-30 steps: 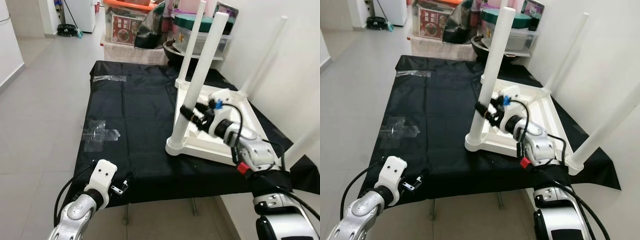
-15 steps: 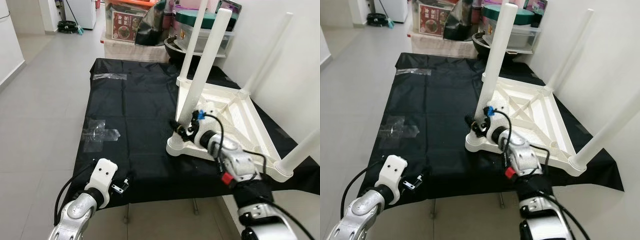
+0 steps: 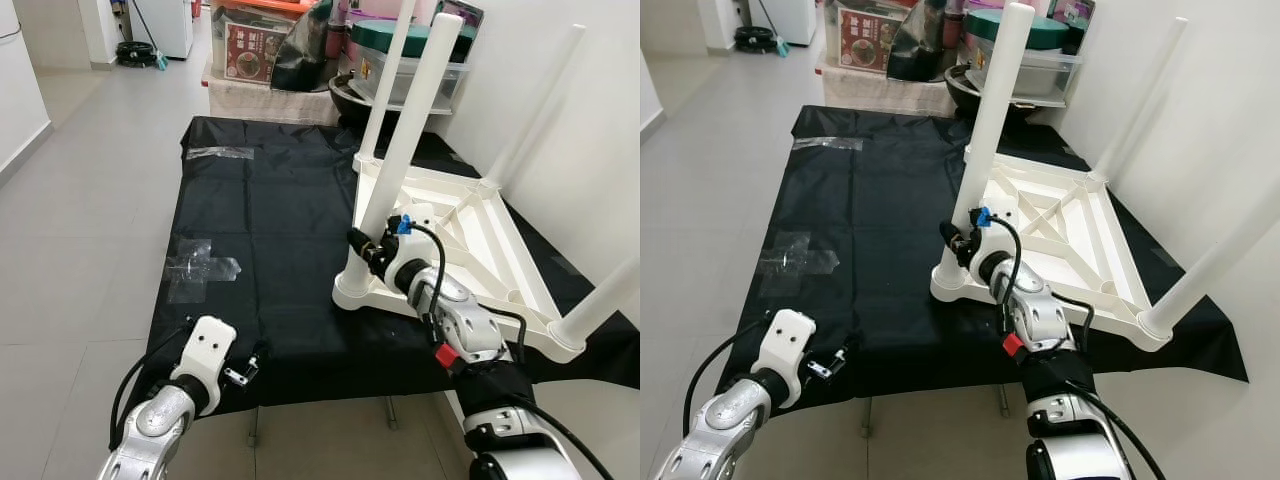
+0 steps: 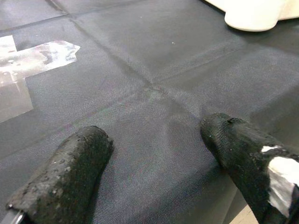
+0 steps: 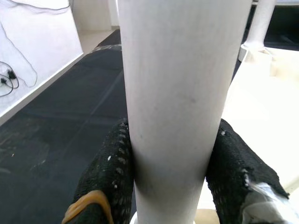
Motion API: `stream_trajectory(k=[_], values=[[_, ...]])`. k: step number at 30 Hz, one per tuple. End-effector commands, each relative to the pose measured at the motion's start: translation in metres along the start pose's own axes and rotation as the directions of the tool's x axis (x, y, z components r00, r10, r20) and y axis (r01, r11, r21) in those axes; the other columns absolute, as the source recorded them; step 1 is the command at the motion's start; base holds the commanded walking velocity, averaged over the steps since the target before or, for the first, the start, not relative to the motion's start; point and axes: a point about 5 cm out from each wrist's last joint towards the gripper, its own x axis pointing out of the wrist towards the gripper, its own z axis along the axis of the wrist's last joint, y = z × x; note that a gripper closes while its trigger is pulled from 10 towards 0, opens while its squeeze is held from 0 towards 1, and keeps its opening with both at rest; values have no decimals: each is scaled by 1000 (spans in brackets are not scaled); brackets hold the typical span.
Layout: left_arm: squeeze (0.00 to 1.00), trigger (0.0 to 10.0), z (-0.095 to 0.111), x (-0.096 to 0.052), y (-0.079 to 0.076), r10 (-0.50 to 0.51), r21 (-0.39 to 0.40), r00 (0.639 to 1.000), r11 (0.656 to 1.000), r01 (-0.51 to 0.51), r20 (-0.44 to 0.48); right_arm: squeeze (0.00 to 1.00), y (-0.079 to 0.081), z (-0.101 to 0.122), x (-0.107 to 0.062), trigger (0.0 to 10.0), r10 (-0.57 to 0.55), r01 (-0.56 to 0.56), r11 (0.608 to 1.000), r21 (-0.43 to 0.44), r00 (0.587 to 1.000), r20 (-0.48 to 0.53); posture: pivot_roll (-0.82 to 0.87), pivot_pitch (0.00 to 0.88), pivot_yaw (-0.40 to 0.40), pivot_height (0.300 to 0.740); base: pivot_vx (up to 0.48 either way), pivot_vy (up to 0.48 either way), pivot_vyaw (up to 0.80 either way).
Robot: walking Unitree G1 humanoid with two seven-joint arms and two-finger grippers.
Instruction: Building children table
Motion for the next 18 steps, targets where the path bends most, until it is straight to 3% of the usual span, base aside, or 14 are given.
stream_trajectory(k=[1,3,4,6,9,10,11,13,14,15,16,17,18], values=[[0,10000,-13,0,-5,-15,-13,998,1000,14,-61,0,-19,16,-2,0,-161,160,987,23,984,72,57,0,-163,740,0,0,0],[0,10000,-13,0,-5,-13,-12,998,1000,13,-62,0,-31,11,-4,0,-302,300,953,47,952,39,57,0,-163,740,0,0,0],[0,10000,-13,0,-5,-13,-12,998,1000,13,-62,0,-31,11,-4,0,-302,300,953,47,952,39,57,0,-163,740,0,0,0],[0,10000,-14,-1,-4,-13,-11,998,1000,13,-65,0,-55,-6,-15,0,-534,535,842,66,845,-44,52,0,-161,740,0,0,0],[0,10000,-14,-1,-4,-13,-11,998,1000,13,-65,0,-55,-6,-15,0,-534,535,842,66,845,-44,52,0,-161,740,0,0,0],[0,10000,-14,-1,-5,-14,-11,998,1000,13,-66,0,-69,-21,-27,0,-666,672,739,45,738,-108,52,0,-161,740,0,0,0],[0,10000,-14,-1,-5,-13,-11,998,1000,13,-66,0,-82,-37,-45,0,-784,789,614,-27,606,-133,52,0,-162,740,0,0,0],[0,10000,-14,-1,-5,-13,-11,998,1000,13,-66,0,-82,-37,-45,0,-784,789,614,-27,606,-133,52,0,-162,740,0,0,0],[0,10000,-14,-1,-5,-13,-11,998,1000,12,-66,0,-88,-53,-60,0,-848,850,520,-80,503,-165,49,0,-161,740,0,0,0],[0,10000,-14,-1,-5,-13,-11,998,1000,12,-66,0,-88,-53,-60,0,-848,850,520,-80,503,-165,49,0,-161,740,0,0,0],[0,10000,-14,-1,-5,-12,-10,998,1000,11,-68,0,-92,-66,-71,0,-881,879,458,-129,430,-196,48,0,-160,740,0,0,0],[0,10000,-15,-1,-4,-11,-10,998,1000,11,-69,0,-92,-71,-76,0,-896,893,426,-149,393,-207,49,0,-160,740,0,0,0],[0,10000,-15,-1,-4,-11,-10,998,1000,11,-69,0,-92,-71,-76,0,-896,893,426,-149,393,-207,49,0,-160,740,0,0,0]])
